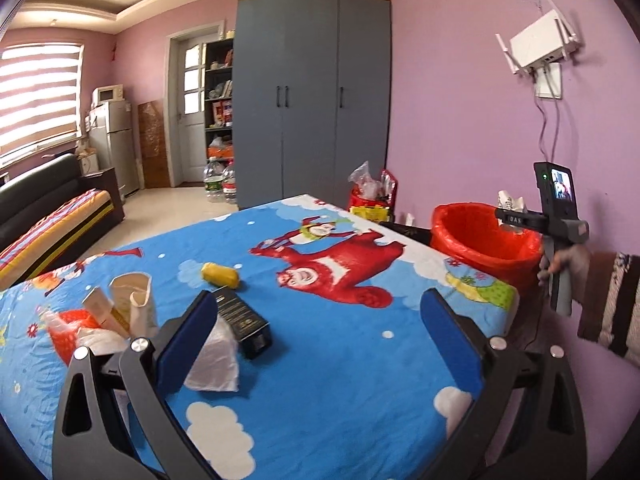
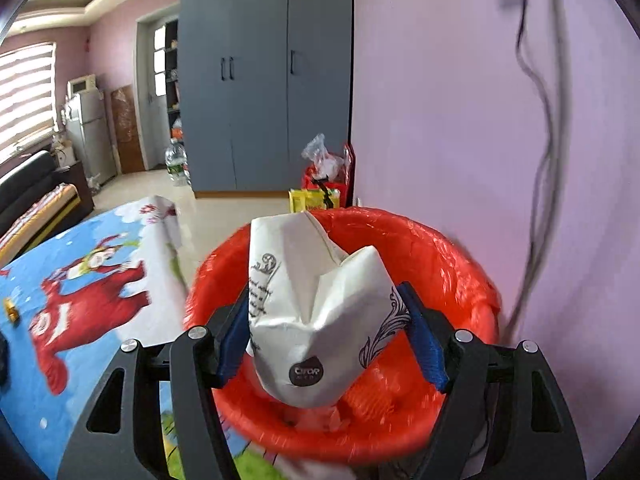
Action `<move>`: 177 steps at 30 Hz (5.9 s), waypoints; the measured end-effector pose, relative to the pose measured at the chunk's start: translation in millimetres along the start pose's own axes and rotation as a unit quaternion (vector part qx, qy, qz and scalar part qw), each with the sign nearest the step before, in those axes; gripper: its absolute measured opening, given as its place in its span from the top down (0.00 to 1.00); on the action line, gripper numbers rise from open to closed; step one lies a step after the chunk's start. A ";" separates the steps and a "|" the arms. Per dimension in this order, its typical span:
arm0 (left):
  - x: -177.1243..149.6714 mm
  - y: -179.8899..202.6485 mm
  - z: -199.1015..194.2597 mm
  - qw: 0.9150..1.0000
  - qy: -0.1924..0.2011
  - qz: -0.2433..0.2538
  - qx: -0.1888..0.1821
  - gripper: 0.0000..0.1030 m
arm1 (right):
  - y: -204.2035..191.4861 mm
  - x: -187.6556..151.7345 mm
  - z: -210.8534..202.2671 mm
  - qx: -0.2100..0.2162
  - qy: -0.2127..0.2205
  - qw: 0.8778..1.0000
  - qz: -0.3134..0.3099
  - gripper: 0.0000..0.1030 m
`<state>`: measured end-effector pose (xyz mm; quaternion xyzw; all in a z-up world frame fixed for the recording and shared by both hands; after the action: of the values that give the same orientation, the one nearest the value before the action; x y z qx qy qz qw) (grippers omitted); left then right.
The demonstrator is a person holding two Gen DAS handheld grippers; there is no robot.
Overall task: Collect trash
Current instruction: 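Open the right gripper to drop the paper cup into the bucket, then move both open grippers back over the trash on the bed, then grasp a white plastic bag with the right gripper while the left gripper grasps another white bag, then carry both white plastic bags over the red bucket with both grippers, then open both grippers to drop the plastic bags into the bucket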
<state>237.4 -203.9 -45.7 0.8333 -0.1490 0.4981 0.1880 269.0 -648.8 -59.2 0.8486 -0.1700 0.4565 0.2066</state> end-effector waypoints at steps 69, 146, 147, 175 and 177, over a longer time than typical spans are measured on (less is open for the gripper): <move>-57.0 -224.2 -26.0 0.965 -0.110 -0.173 0.164 0.17 | -457.3 -85.0 -181.0 0.365 -0.012 0.914 -0.175 0.80; 43.3 152.5 98.6 0.989 -0.025 0.046 -0.142 0.72 | -98.1 -47.6 -169.4 0.140 0.125 0.982 0.023 0.79; 44.6 163.5 106.0 0.987 -0.029 0.051 -0.151 0.72 | -89.1 -48.3 -162.6 0.133 0.121 0.983 0.027 0.79; 44.4 305.3 292.8 0.964 -0.103 0.108 -0.221 0.31 | 59.1 -69.2 -7.3 0.020 0.058 0.996 0.071 0.45; 46.2 290.7 290.0 0.968 -0.098 0.107 -0.205 0.28 | 59.1 -70.5 -15.1 0.021 0.062 0.995 0.073 0.45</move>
<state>356.6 -597.8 -82.5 0.8011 -0.3538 0.3898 0.2849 193.1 -684.7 -99.6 0.8082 -0.2087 0.5253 0.1650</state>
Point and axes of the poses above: each gripper's, at about its wrist camera, not at the fingertips, and z roughly the way its jaws point, y to its right, x to its top, the point moved 10 cm from there along z, roughly the way its jaws point, and after that the axes turned 9 degrees about -z, right-handed, at the moved point
